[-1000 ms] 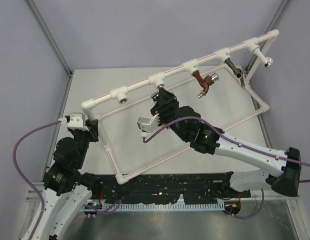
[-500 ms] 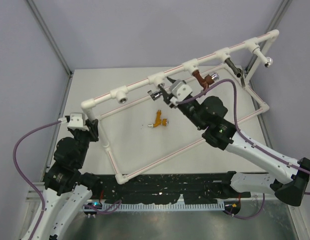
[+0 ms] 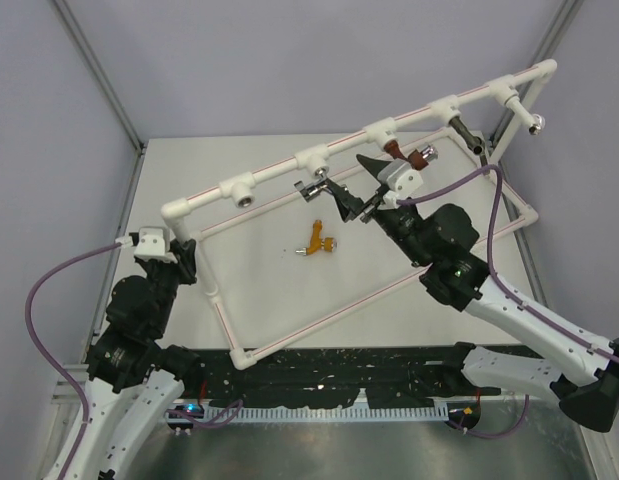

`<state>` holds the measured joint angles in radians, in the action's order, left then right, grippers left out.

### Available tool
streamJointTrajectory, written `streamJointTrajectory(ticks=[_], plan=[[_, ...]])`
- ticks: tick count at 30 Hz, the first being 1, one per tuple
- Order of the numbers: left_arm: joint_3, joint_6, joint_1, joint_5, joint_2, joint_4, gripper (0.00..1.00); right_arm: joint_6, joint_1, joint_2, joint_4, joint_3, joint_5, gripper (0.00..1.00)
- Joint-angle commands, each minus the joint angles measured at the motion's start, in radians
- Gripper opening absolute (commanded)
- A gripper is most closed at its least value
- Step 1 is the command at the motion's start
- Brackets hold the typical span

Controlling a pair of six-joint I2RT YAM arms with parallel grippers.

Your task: Install the water faucets

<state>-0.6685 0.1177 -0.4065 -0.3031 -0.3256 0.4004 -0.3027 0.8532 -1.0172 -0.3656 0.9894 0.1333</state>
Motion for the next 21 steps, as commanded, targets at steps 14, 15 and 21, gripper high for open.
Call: streamJointTrajectory(ticks=[14,15,21], plan=[[0.006,0.002,-0.006,0.027,-0.033,0.075,0.00,-0.072,0.066,-0.221,0.280,0.439,-0.213,0.43],[0.006,0.002,-0.006,0.028,-0.033,0.075,0.00,-0.072,0.070,-0.243,0.289,0.449,-0.202,0.42],[0.006,0.002,-0.008,0.027,-0.032,0.075,0.00,-0.102,0.116,-0.316,0.447,0.548,-0.057,0.29]])
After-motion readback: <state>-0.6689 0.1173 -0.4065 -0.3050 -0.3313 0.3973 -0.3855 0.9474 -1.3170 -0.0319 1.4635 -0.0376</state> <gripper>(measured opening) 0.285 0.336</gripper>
